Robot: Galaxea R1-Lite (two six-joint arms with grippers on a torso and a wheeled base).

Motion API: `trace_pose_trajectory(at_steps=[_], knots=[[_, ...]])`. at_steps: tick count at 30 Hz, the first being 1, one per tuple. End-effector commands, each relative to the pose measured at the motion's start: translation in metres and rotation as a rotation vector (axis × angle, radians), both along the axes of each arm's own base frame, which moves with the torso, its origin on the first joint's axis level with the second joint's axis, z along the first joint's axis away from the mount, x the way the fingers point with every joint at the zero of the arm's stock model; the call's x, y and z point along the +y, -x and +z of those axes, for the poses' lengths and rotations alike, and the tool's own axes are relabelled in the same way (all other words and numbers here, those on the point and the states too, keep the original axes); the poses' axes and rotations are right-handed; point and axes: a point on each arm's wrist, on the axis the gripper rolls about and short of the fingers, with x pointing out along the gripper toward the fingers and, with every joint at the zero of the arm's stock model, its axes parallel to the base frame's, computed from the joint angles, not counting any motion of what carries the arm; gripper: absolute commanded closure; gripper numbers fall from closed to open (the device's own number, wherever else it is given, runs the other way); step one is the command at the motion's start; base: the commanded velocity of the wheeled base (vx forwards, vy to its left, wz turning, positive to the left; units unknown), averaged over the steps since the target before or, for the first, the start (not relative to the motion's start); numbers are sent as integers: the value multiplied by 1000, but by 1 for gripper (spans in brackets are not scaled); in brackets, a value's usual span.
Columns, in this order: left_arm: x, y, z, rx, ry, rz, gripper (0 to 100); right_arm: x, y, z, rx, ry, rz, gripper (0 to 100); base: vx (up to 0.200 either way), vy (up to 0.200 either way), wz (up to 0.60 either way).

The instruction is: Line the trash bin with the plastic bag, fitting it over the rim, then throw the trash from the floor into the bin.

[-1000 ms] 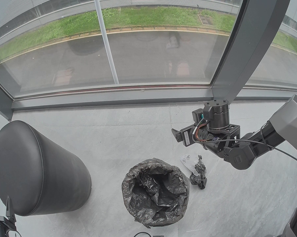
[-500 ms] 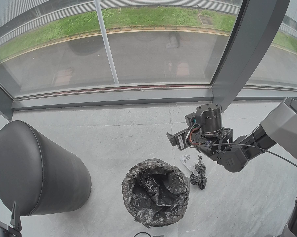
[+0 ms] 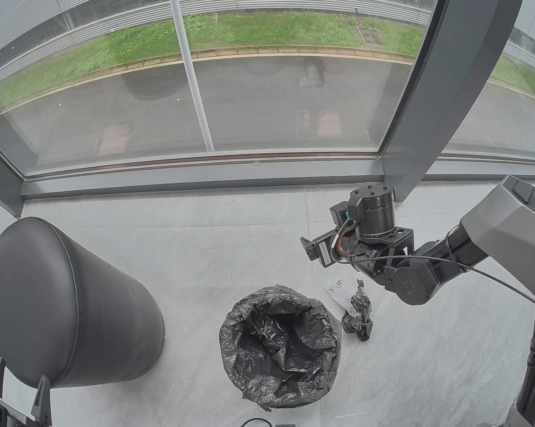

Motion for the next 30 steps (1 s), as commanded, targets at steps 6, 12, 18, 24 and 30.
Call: trace_pose_trajectory(at_steps=[6,12,18,24,30], knots=[[2,1,1,-15,63,97,0,-22,-45,-40,64,53,-76,0,0,0,0],[-1,-2,0,16,44,-42,0,-22,-70,-59,114,78,-97,0,0,0,0],[-2,-2,-4,23,0,-114,0,-14,-91,-64,166,104,-99,0,0,0,0],[-2,-1,-4,2,-3,-108,0,-11,-113,-80,256,137,-103,0,0,0,0],[-2,0,-4,-1,6,-106,0,-20,-129,-101,276,140,-130,0,0,0,0]])
